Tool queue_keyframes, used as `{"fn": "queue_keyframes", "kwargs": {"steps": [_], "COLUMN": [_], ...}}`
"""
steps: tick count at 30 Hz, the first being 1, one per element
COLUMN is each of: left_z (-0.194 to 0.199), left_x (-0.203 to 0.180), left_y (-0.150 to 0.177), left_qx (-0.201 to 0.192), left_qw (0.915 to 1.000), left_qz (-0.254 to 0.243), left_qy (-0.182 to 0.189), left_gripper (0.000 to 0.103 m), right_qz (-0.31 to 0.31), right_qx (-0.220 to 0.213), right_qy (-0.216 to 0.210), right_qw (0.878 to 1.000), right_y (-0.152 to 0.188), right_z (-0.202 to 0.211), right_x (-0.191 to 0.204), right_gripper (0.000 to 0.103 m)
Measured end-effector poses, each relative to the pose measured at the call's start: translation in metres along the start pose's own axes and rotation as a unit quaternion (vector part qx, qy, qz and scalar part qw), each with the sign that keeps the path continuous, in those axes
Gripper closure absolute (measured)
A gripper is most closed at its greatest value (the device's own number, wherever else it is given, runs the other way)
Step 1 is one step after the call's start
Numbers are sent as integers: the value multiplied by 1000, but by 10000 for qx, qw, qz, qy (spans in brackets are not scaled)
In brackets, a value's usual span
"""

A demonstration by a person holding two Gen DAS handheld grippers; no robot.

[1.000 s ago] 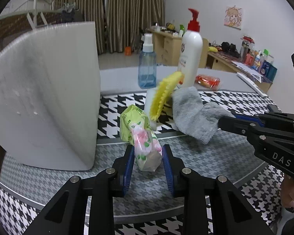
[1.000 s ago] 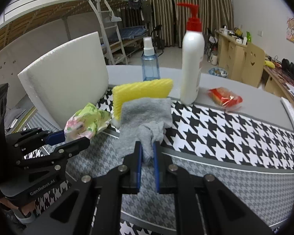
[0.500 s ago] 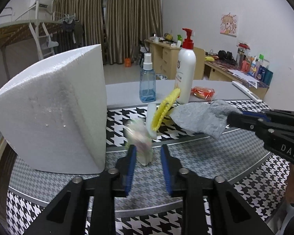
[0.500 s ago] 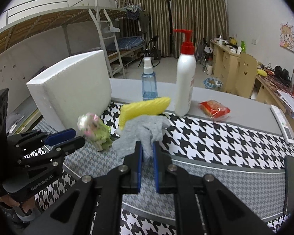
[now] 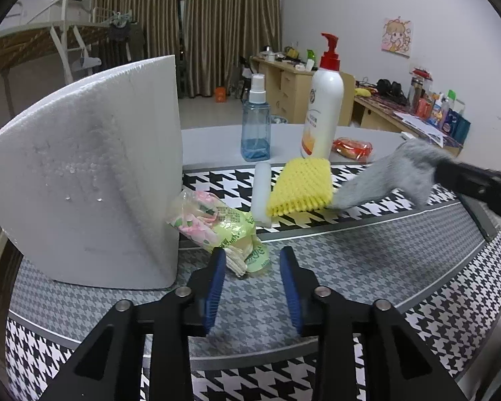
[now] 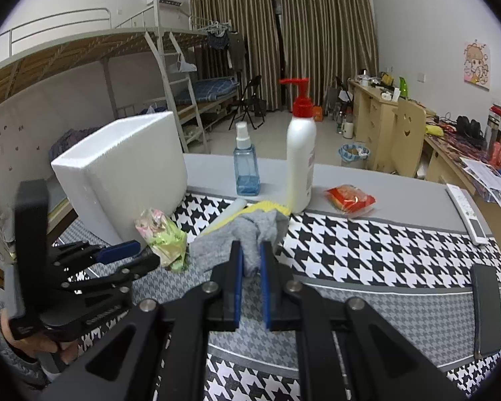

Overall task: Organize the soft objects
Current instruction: 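Lift the wet-wipes pack with the left tool while the right tool lifts the grey sock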

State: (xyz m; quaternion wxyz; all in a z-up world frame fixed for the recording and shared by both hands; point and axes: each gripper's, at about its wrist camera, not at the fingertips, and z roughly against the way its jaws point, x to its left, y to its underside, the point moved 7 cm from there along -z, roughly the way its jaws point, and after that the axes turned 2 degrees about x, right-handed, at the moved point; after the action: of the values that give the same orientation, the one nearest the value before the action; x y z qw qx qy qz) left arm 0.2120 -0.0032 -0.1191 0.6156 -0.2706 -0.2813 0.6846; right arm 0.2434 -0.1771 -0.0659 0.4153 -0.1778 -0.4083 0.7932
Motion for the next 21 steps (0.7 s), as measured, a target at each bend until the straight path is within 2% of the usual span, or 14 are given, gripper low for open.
{"fn": "queue_keyframes", "kwargs": {"steps": [3, 12, 21], "left_z": [-5, -23, -34], "left_x": [1, 3, 2], "left_y": [-1, -8, -6], "left_qx": [69, 238, 361], "left_qw": [9999, 9987, 9980], "left_qz": [65, 258, 360], "left_qy": [-61, -369, -365], "left_gripper": [58, 58, 57], "right_qz": [-25, -73, -94], "right_qx": [-79, -108, -109], "right_qy": [-8, -74, -117], "right_qw": [10000, 9999, 9998], "right_y": [-3, 3, 7], "right_z": [3, 3, 3], "right_x": [-3, -8, -10], "right_gripper": [90, 90, 90]}}
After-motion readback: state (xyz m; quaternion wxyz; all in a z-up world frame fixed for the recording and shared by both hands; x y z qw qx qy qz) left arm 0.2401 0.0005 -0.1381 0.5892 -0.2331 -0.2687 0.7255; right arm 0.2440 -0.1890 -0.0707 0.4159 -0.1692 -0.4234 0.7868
